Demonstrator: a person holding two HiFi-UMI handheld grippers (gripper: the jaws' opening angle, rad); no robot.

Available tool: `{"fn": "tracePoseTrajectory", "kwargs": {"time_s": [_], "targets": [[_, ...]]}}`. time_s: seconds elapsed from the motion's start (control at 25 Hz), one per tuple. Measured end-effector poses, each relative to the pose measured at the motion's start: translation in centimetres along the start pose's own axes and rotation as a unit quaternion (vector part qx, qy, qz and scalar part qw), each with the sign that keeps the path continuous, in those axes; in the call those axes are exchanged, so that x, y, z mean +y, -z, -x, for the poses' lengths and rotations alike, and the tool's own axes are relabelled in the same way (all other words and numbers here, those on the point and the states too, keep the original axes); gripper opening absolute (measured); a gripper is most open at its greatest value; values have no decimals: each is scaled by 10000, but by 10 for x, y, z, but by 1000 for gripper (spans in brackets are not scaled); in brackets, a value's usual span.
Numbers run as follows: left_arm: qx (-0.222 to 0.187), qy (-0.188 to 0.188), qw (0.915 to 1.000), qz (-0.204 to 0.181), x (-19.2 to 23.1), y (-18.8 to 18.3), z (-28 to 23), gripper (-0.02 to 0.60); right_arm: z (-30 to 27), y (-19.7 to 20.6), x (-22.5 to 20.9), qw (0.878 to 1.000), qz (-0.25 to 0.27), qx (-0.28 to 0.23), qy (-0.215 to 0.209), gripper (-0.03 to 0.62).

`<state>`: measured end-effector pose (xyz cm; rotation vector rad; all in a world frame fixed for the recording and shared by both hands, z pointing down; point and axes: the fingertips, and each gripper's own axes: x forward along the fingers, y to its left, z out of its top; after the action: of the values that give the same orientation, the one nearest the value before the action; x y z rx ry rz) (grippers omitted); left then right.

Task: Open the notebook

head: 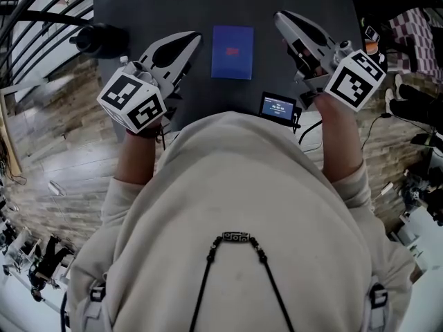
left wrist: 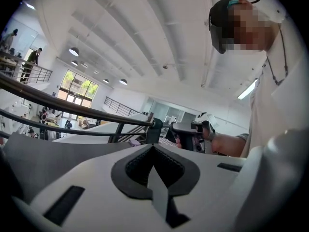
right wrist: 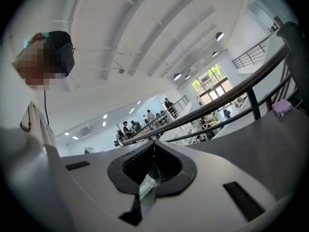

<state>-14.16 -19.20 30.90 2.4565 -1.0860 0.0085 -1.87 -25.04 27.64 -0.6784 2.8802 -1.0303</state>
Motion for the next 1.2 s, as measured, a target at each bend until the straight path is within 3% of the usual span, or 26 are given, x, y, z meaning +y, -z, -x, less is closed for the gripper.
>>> {"fn": "tracePoseTrajectory", "kwargs": {"time_s": [0.52, 1.2], "targets": [[363, -2, 9990, 251, 10, 34, -20, 0, -7, 23, -39, 9993, -275, 224, 96, 17], [621, -26, 9953, 739, 30, 77, -39, 0, -14, 72, -90, 9940, -654, 639, 594, 18]]}}
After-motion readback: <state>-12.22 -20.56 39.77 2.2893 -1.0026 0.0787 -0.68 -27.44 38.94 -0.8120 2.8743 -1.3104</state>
